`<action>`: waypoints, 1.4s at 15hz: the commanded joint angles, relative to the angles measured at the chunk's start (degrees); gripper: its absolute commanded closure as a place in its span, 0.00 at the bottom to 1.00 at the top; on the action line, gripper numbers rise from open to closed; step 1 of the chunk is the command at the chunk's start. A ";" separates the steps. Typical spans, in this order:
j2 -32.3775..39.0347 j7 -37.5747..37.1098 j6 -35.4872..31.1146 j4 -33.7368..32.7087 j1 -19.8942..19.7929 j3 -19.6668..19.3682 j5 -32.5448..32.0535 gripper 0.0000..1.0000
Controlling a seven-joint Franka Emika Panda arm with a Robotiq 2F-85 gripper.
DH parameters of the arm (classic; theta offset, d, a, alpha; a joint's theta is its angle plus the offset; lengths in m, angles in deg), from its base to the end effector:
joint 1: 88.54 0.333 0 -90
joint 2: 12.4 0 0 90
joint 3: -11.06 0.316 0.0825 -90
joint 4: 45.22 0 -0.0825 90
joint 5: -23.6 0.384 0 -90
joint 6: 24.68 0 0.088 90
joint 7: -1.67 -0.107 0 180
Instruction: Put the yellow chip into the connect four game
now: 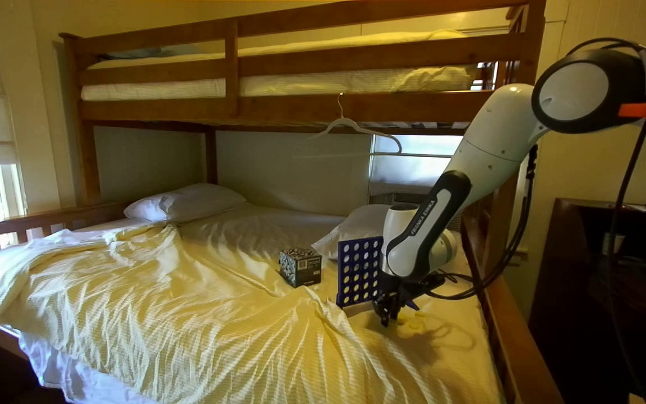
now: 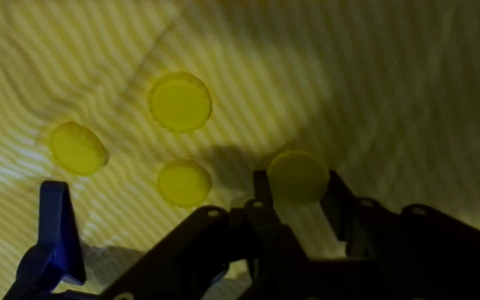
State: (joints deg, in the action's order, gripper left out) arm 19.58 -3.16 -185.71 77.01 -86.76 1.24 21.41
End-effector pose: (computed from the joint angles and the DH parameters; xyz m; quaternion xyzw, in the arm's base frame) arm 0.5745 -0.0805 0.1561 0.9936 -0.0786 0.0611 0.0534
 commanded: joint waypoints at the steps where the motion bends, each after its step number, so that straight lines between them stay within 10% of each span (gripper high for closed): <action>1: -6.60 -3.60 -4.10 7.86 1.25 -1.94 -1.18 0.90; 8: -14.18 -12.55 -12.58 16.03 8.64 -12.88 -4.68 0.90; 14: -13.73 -18.52 -25.29 18.69 25.87 -33.60 -9.27 0.90; 21: -8.31 -18.53 -38.14 22.00 45.31 -53.09 -0.30 0.90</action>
State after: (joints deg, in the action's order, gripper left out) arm 8.54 -20.34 -218.61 96.80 -47.87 -46.49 16.87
